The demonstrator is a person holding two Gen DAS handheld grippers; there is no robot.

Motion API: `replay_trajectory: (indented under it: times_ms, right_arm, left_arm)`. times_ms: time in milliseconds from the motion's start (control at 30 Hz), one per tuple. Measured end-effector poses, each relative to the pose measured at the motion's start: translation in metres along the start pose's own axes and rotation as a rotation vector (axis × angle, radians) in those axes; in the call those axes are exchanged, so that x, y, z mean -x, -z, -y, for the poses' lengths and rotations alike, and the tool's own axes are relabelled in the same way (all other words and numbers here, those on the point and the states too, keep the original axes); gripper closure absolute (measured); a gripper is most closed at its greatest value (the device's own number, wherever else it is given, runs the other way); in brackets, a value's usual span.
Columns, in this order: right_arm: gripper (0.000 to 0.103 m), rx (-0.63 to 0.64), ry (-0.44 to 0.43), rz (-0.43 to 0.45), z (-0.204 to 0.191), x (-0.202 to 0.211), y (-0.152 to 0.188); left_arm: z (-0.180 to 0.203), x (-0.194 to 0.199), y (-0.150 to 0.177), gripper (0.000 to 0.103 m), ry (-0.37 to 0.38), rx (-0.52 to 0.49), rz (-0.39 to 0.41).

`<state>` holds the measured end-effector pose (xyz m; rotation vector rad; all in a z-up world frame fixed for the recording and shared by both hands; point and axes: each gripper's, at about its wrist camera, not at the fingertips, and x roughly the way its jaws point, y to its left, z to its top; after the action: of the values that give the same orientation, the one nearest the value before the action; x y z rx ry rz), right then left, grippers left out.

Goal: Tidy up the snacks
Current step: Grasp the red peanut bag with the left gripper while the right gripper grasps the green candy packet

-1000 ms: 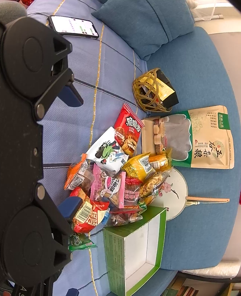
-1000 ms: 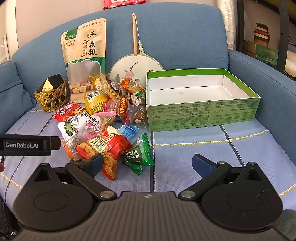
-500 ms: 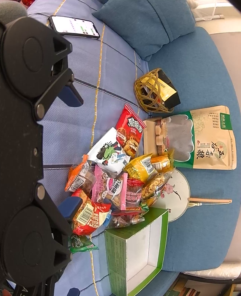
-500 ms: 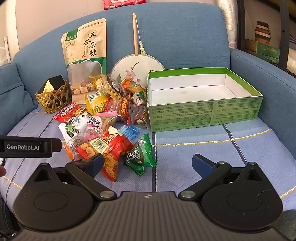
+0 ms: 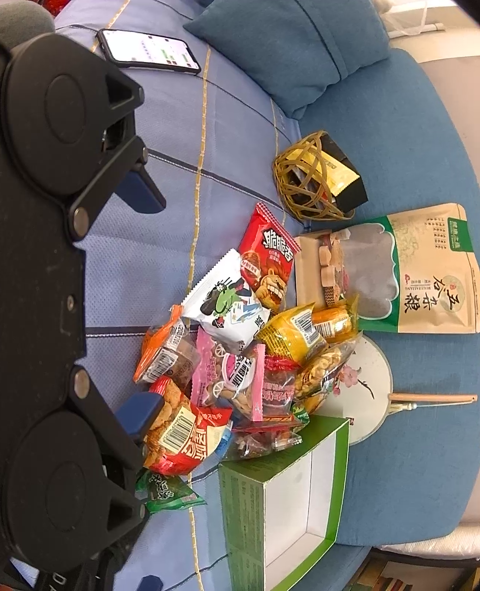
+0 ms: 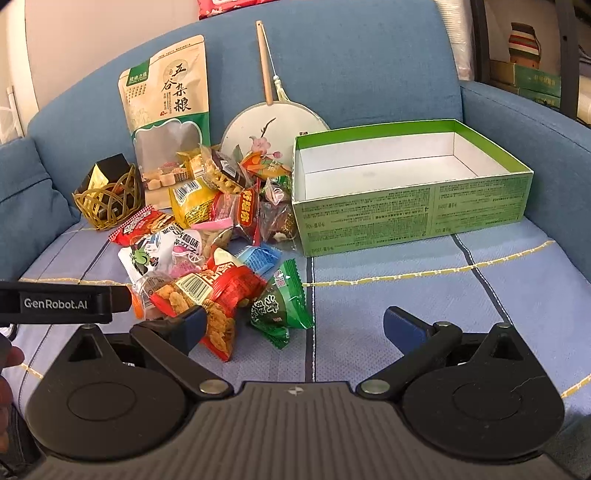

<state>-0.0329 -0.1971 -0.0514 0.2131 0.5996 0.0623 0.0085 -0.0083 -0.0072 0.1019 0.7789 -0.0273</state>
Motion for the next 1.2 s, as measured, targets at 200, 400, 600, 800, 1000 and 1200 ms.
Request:
replay_trajectory:
  times_ms: [200, 400, 600, 800, 1000, 1200]
  right_arm:
    - [0.0, 0.079, -0.001, 0.026, 0.004, -0.002, -0.002]
    - [0.0, 0.114, -0.045, -0.074, 0.009, -0.037, -0.008]
    - [0.0, 0.187, -0.141, -0.103, 0.002, -0.055, -0.001]
    - [0.017, 0.197, -0.165, -0.097, 0.005, -0.053, 0.004]
    - [0.014, 0.271, -0.142, -0.058, 0.001, -0.061, 0.001]
    - [0.036, 0.28, -0.149, -0.076, 0.007, -0.054, 0.007]
  left_arm:
    - [-0.017, 0.005, 0.004, 0.0, 0.063, 0.029, 0.01]
    - [-0.019, 0.008, 0.005, 0.0, 0.13, 0.021, 0.012]
    - [-0.007, 0.005, 0.003, 0.003, 0.281, 0.002, -0.01]
    - [-0.006, -0.007, -0.006, 0.041, 0.317, -0.021, -0.039]
    - [-0.019, -0.029, -0.02, 0.048, 0.29, 0.021, -0.049]
    - [-0.023, -0.05, -0.021, 0.051, 0.299, 0.022, -0.078]
